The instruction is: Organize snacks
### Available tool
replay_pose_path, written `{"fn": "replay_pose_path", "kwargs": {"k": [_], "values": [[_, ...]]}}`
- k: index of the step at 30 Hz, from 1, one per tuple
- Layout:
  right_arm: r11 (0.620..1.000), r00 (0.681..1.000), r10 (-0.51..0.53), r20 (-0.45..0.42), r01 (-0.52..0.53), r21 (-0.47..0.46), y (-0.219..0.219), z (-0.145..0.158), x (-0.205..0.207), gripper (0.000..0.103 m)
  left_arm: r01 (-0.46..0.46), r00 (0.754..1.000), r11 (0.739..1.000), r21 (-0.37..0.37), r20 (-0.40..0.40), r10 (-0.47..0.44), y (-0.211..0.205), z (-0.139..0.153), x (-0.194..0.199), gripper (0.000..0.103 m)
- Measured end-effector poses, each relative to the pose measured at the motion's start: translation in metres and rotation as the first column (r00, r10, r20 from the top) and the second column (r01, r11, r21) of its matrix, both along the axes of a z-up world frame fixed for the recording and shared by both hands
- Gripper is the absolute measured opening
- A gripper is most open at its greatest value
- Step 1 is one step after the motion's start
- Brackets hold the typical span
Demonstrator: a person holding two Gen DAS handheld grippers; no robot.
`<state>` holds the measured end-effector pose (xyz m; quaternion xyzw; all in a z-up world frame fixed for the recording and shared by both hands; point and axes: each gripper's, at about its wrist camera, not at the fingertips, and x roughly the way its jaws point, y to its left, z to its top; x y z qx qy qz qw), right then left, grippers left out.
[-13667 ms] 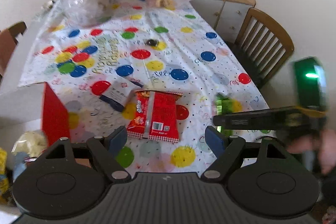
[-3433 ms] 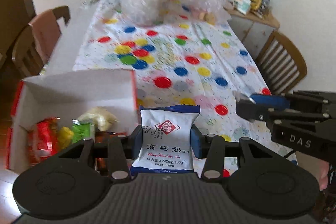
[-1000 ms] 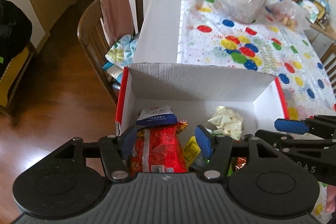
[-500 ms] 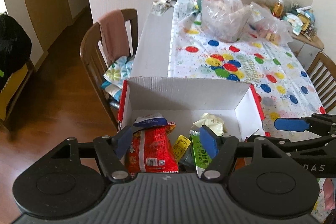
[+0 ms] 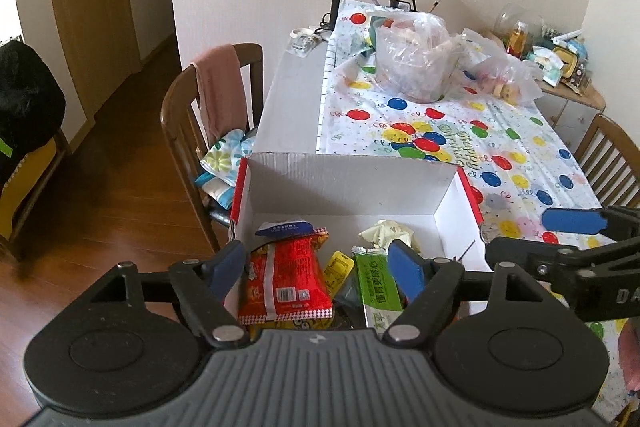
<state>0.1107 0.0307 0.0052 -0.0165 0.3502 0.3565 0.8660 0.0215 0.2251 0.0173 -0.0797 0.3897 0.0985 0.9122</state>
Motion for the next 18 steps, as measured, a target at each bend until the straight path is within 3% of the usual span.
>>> {"fn": "replay_pose_path", "kwargs": {"k": [3,4,13,18], "values": [[1.000,1.000,-0.006,0.008,0.006,0.018,-0.004,0.002,-0.006,0.093,-0.005,1.000,1.000,-0.014,0.010,0.005,-0.001,-0.001,-0.006,0.085],[1.000,1.000,-0.013,0.015,0.012,0.017,-0.005,0.002,-0.008,0.102,-0.006,1.000,1.000,-0.012,0.011,0.007,-0.003,-0.002,-0.007,0.086],[0.999,0.997,-0.024,0.079,0.021,0.045,-0.011,0.003,-0.028,0.103,0.011,0.999,1.000,-0.030,0.035,-0.010,-0.012,-0.003,-0.022,0.099],[0.997,0.994,-0.056,0.098,0.049,0.066,-0.017,0.000,-0.039,0.103,0.001,1.000,1.000,-0.022,0.031,0.000,-0.016,-0.004,-0.026,0.099]]}}
